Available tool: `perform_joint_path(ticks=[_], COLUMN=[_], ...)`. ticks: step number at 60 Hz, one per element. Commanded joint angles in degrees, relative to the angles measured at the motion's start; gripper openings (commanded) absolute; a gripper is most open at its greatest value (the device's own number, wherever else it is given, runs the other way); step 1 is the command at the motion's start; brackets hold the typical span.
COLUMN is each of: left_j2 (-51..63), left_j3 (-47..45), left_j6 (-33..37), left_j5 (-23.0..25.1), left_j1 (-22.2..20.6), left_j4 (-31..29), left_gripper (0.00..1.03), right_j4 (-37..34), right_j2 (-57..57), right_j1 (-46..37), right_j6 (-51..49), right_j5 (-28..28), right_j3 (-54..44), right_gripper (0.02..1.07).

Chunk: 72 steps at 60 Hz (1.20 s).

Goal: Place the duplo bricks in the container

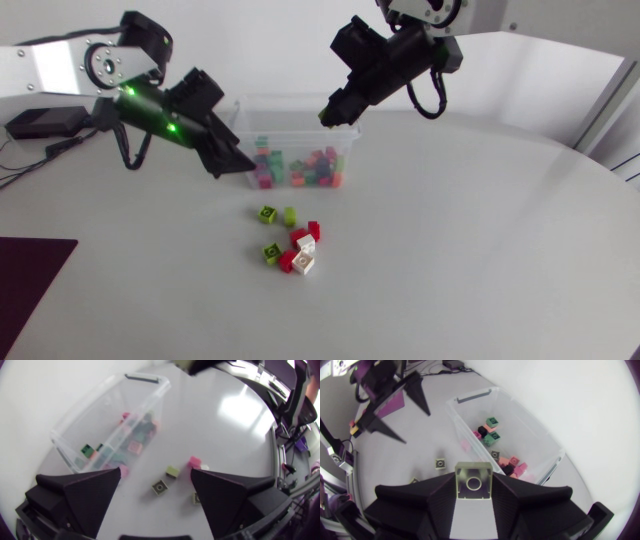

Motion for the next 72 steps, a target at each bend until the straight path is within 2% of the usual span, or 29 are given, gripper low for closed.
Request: perform_joint_path(ticks=[1,9,21,41,55,56,57,59,60,62,63,72], left_j2=[-0.69,-0.43,2.65,7.83,10.73,10.82,11.00,11.35,11.70,12.14,12.40,13.28], left_j3=[-4.59,-9.07,-12.23,-14.25,-13.73,-13.73,-13.81,-13.81,-13.81,-13.73,-13.64,-12.94], left_j6=[4.36,7.53,8.23,5.77,3.84,3.66,3.57,3.22,2.96,2.69,2.52,2.08], left_j5=[-0.97,-3.34,-7.12,-12.04,-13.62,-13.80,-13.89,-14.24,-14.59,-14.76,-14.76,-14.85], left_j1=[-1.69,-3.63,-6.26,-10.75,-12.68,-12.68,-12.68,-12.94,-13.03,-13.12,-13.21,-13.74], left_j4=[-1.15,-2.20,-1.85,-0.01,0.61,0.96,1.22,1.93,2.37,2.89,2.98,3.07], left_gripper=[0.98,0.98,0.98,0.98,0.97,0.97,0.97,0.96,0.96,0.96,0.96,0.91], right_j4=[0.59,2.26,5.16,14.57,16.94,16.94,16.85,16.68,16.68,16.59,16.59,17.73], right_j2=[3.99,6.54,9.18,10.67,13.40,13.66,14.01,14.27,14.45,14.45,14.27,8.91], right_j1=[-0.45,-0.71,-1.68,-2.29,-2.12,-2.12,-2.12,-2.12,-2.12,-2.03,-2.03,-2.03], right_j6=[2.51,3.91,6.02,8.13,9.36,9.54,9.63,9.71,10.24,10.51,10.59,10.24], right_j5=[-0.46,-0.46,-0.46,-0.73,-0.55,-0.46,-0.29,-0.11,0.06,0.33,0.33,0.24], right_j3=[3.05,5.95,9.12,6.22,9.47,9.82,10.17,10.52,10.61,10.52,10.43,4.11], right_gripper=[0.20,0.20,0.20,0.20,0.22,0.23,0.29,0.47,0.70,0.99,1.05,1.03])
